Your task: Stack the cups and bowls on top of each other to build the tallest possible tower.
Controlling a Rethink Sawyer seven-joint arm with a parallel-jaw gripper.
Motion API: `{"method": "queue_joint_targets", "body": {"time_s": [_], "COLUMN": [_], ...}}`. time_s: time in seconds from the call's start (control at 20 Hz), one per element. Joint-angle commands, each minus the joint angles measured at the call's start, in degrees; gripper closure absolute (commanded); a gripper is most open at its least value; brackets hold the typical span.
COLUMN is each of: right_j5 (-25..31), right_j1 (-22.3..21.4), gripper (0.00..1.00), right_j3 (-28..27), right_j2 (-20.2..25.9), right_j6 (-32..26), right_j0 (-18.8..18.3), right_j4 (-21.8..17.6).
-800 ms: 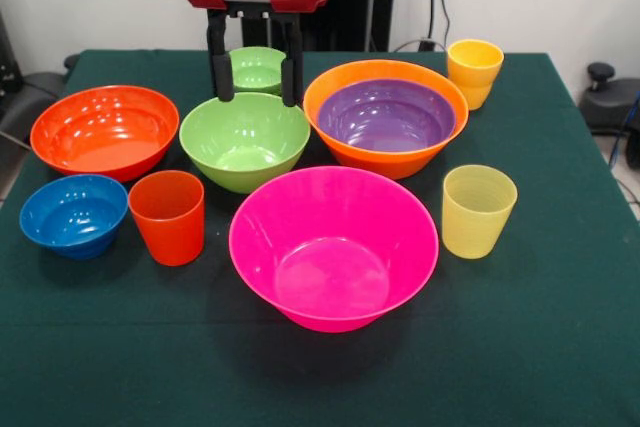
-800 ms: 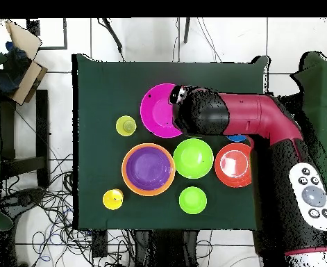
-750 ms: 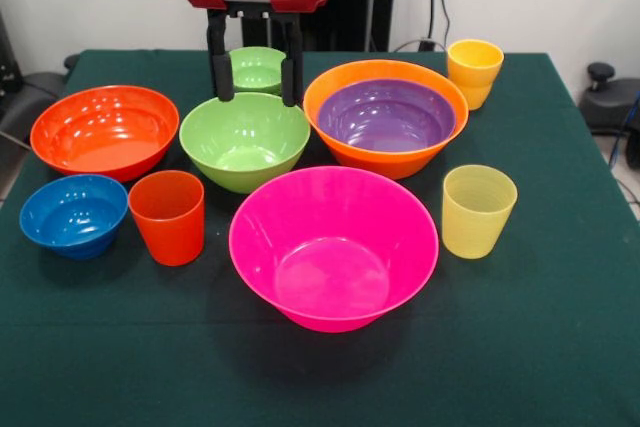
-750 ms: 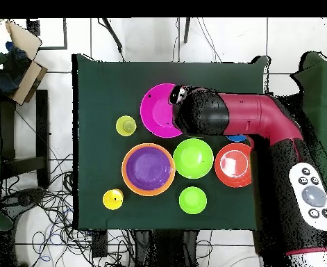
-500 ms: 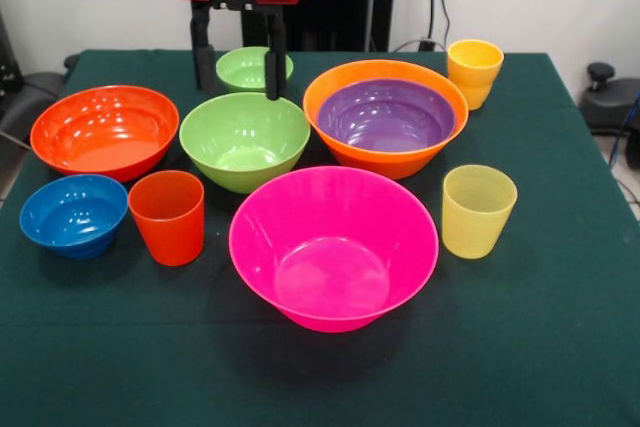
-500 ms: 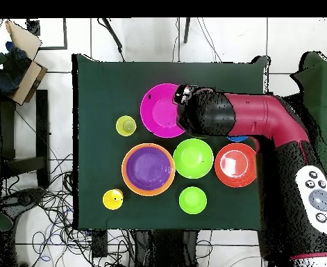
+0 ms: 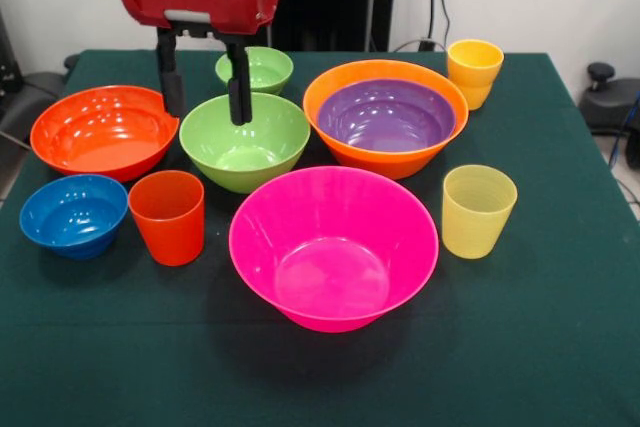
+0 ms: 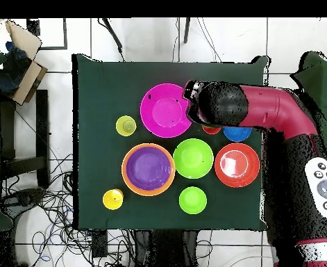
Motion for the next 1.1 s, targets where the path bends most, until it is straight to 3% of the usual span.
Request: {"method": "queue_joint_targets", "body": {"time_s": [0.05,0.35,0.8,1.1], "right_j5": [10.5,9.4,16.5,17.6], "right_j1": [6.5,11.8,15.6,19.8], "gripper": [0.0,0.0,0.0,0.0], "right_j3": [-7.7,-13.3,-24.2,-29.9], "right_j2": [1.1,2.5,3.0,3.3], "right_j6": [-12.6,-15.3,-19.9,-19.9], "right_j0": [1.7,1.8,2.9,4.7], "right_j4": [-3.3,-4.9,-5.6,-5.6]}}
